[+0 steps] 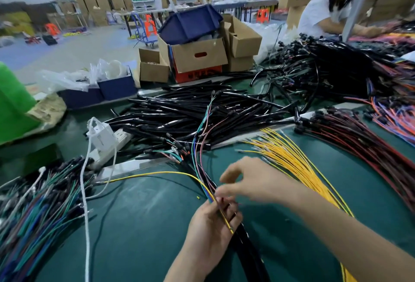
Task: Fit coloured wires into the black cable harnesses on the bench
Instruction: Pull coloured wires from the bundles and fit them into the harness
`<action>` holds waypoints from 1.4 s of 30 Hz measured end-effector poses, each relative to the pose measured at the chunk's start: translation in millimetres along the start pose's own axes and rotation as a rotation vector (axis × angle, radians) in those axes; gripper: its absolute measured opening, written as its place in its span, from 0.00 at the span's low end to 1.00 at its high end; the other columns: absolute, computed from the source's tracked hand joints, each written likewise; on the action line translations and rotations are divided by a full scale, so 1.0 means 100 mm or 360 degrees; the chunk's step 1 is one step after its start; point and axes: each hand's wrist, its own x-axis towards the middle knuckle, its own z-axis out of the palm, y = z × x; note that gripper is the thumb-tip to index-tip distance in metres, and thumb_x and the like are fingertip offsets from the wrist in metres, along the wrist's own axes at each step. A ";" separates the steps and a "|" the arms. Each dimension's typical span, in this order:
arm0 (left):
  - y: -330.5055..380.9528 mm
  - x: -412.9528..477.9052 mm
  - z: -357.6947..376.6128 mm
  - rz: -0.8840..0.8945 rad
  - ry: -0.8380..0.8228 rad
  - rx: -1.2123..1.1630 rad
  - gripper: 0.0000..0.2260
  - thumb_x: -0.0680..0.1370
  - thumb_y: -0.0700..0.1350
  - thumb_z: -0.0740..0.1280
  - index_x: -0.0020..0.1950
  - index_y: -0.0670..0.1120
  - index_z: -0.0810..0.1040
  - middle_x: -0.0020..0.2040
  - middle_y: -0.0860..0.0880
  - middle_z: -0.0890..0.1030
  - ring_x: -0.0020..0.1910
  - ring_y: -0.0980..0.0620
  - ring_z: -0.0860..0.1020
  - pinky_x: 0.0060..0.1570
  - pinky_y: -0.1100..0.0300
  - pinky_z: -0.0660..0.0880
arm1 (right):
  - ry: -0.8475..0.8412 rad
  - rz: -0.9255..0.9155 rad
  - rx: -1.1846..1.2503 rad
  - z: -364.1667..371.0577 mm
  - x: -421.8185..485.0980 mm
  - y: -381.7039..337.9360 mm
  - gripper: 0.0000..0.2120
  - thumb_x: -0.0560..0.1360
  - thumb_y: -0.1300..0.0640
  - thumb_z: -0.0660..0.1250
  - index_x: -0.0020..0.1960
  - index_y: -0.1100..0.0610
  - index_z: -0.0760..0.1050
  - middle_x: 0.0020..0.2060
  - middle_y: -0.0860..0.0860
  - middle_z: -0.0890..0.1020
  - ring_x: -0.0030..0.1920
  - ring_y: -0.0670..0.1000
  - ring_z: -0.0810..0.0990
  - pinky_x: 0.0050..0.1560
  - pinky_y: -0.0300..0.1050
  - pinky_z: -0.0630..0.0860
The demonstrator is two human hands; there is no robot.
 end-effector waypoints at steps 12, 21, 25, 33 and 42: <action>-0.03 -0.06 -0.01 0.0074 -0.0021 -0.0043 0.13 0.71 0.39 0.60 0.39 0.38 0.84 0.41 0.39 0.83 0.40 0.46 0.83 0.41 0.56 0.81 | 0.1212 -0.0385 -0.0119 0.84 -0.55 0.12 0.18 0.55 0.63 0.83 0.44 0.56 0.86 0.46 0.52 0.86 0.38 0.49 0.85 0.36 0.40 0.79; 0.04 -0.09 -0.04 -0.0027 -0.0215 -0.0136 0.12 0.76 0.42 0.58 0.39 0.42 0.79 0.62 0.38 0.78 0.61 0.42 0.77 0.66 0.47 0.65 | 0.1057 -0.0327 -0.0048 0.90 -0.55 0.19 0.05 0.61 0.52 0.71 0.36 0.47 0.84 0.30 0.39 0.80 0.40 0.44 0.81 0.35 0.34 0.75; 0.00 -0.08 -0.03 0.0075 -0.0203 0.0014 0.10 0.75 0.41 0.59 0.40 0.42 0.79 0.61 0.39 0.79 0.63 0.46 0.76 0.63 0.49 0.69 | 0.0875 -0.0114 0.0285 0.87 -0.53 0.21 0.06 0.70 0.47 0.71 0.45 0.46 0.84 0.34 0.38 0.76 0.51 0.42 0.73 0.52 0.36 0.70; -0.05 -0.01 -0.07 0.0143 -0.0306 0.0218 0.06 0.75 0.43 0.60 0.50 0.43 0.71 0.63 0.42 0.78 0.65 0.49 0.74 0.60 0.53 0.73 | 0.0919 -0.0190 -0.0111 0.83 -0.60 0.09 0.17 0.71 0.40 0.57 0.39 0.47 0.82 0.30 0.41 0.74 0.42 0.44 0.72 0.38 0.36 0.75; -0.09 -0.05 0.00 0.0213 -0.0274 0.0349 0.06 0.76 0.44 0.60 0.48 0.43 0.71 0.61 0.43 0.80 0.60 0.48 0.78 0.48 0.55 0.79 | 0.0470 0.0123 0.0943 0.71 -0.65 0.15 0.06 0.75 0.54 0.69 0.45 0.50 0.85 0.39 0.44 0.85 0.44 0.36 0.77 0.50 0.31 0.69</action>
